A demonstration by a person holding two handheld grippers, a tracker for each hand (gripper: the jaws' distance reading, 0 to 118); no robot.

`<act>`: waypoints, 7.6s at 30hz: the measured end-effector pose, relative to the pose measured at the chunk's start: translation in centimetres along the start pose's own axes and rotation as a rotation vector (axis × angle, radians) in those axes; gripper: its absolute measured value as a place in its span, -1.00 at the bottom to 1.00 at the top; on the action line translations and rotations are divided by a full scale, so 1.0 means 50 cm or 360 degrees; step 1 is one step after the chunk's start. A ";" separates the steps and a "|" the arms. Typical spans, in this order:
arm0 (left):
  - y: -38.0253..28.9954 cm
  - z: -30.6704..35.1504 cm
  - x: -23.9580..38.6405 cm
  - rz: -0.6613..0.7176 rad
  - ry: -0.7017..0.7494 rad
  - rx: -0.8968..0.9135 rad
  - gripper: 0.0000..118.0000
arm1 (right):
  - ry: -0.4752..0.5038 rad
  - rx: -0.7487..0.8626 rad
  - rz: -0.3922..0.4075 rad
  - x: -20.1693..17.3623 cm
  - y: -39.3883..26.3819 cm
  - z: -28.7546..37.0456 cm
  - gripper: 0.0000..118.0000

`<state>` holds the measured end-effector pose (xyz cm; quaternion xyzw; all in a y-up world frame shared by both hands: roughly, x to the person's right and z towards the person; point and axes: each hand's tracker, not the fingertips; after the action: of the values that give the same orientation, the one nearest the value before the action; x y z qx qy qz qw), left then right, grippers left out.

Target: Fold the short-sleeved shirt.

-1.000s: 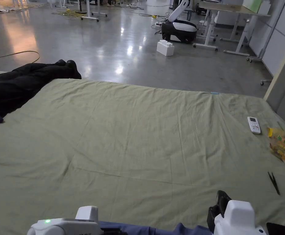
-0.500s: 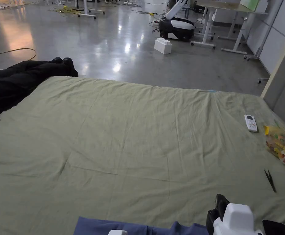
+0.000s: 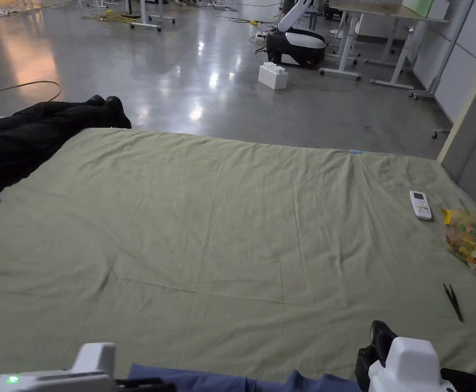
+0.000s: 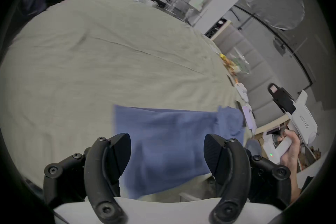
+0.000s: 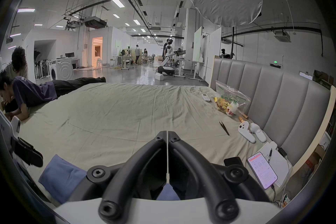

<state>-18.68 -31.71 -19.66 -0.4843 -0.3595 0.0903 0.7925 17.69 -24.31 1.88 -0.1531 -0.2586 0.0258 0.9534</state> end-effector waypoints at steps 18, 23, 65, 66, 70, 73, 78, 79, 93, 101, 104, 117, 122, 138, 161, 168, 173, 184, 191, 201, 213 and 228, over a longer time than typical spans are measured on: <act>-0.084 -0.120 -0.184 0.0637 -0.0583 -0.0194 -0.48 | 0.0052 -0.0010 0.0006 -0.036 0.004 -0.008 -0.97; -0.081 -0.125 -0.185 0.0643 -0.0525 -0.0176 -0.70 | 0.0039 -0.0003 0.0007 -0.034 0.009 -0.008 -0.97; 0.014 -0.012 0.330 -0.0407 -0.0048 0.0019 -0.79 | 0.0041 -0.0012 -0.0009 -0.024 0.003 -0.005 -0.97; 0.000 -0.035 0.348 -0.0429 -0.0069 -0.0009 -0.79 | 0.0040 -0.0014 -0.0009 -0.023 0.002 -0.005 -0.97; -0.049 -0.127 0.404 -0.0478 -0.0027 -0.0122 -0.78 | 0.0027 -0.0026 -0.0021 -0.019 -0.001 -0.002 -0.97; -0.077 -0.190 0.419 -0.0449 0.0042 -0.0173 -0.77 | 0.0019 -0.0029 -0.0027 -0.015 -0.006 0.000 -0.97; -0.101 -0.228 0.422 -0.0374 0.0067 -0.0244 -0.37 | 0.0011 -0.0034 -0.0033 -0.007 -0.009 0.001 -0.97; -0.099 -0.224 0.419 -0.0332 0.0026 -0.0260 -0.30 | 0.0012 -0.0034 -0.0035 -0.006 -0.008 0.002 -0.97; -0.050 -0.155 0.344 -0.0149 -0.0139 -0.0215 -0.67 | 0.0006 -0.0062 -0.0083 0.012 -0.019 0.001 -0.97; -0.075 -0.277 0.384 -0.0062 -0.0262 -0.0271 -0.83 | 0.0002 -0.0091 -0.0094 0.017 -0.031 -0.004 -0.97; -0.087 -0.316 0.392 -0.0102 -0.0221 -0.0304 -0.88 | -0.0006 -0.0101 -0.0092 0.021 -0.035 -0.005 -0.97; -0.059 -0.248 0.402 -0.0369 -0.0239 -0.0115 -0.91 | -0.0023 -0.0090 -0.0089 0.030 -0.024 -0.001 -0.97; 0.010 -0.126 0.379 -0.0495 -0.0175 0.0197 -0.91 | -0.0015 -0.0024 -0.0083 0.022 0.004 -0.003 -0.97; 0.111 0.067 0.278 -0.0645 0.0733 0.1208 -0.91 | -0.0032 0.0290 -0.0051 -0.027 0.102 -0.022 -0.97; 0.079 0.127 0.146 -0.0507 0.0880 0.1197 -0.91 | 0.0285 -0.0097 0.0047 -0.102 -0.016 0.024 -0.97; 0.039 0.095 0.134 -0.0459 0.0780 0.1036 -0.91 | 0.0337 -0.0420 0.0108 -0.168 -0.174 0.003 -0.97; 0.009 0.059 0.133 -0.0431 0.0624 0.0811 -0.91 | 0.0178 -0.0525 0.0101 -0.153 -0.241 -0.037 -0.97; 0.004 -0.091 0.088 -0.0073 -0.0083 0.0096 0.74 | 0.0208 -0.0545 0.0069 -0.137 -0.276 -0.049 -0.97; -0.003 -0.216 0.043 0.0264 -0.0466 -0.0270 0.71 | 0.0233 -0.0543 0.0027 -0.126 -0.276 -0.049 -0.97; -0.035 -0.297 0.014 0.0533 -0.0752 -0.0316 0.23 | 0.0264 -0.0551 0.0002 -0.113 -0.279 -0.053 -0.97; -0.063 -0.283 0.029 0.0501 -0.0800 -0.0288 -0.66 | 0.0256 -0.0533 0.0043 -0.117 -0.283 -0.061 -0.97; 0.042 -0.079 -0.074 0.0385 -0.0731 -0.0103 -0.67 | 0.0174 -0.0234 0.0072 -0.102 -0.116 -0.100 -0.97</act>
<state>-18.34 -35.22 -24.26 -0.5155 -0.4722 0.2804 0.6577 15.59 -31.90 -2.91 -0.2297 -0.2039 0.0200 0.9514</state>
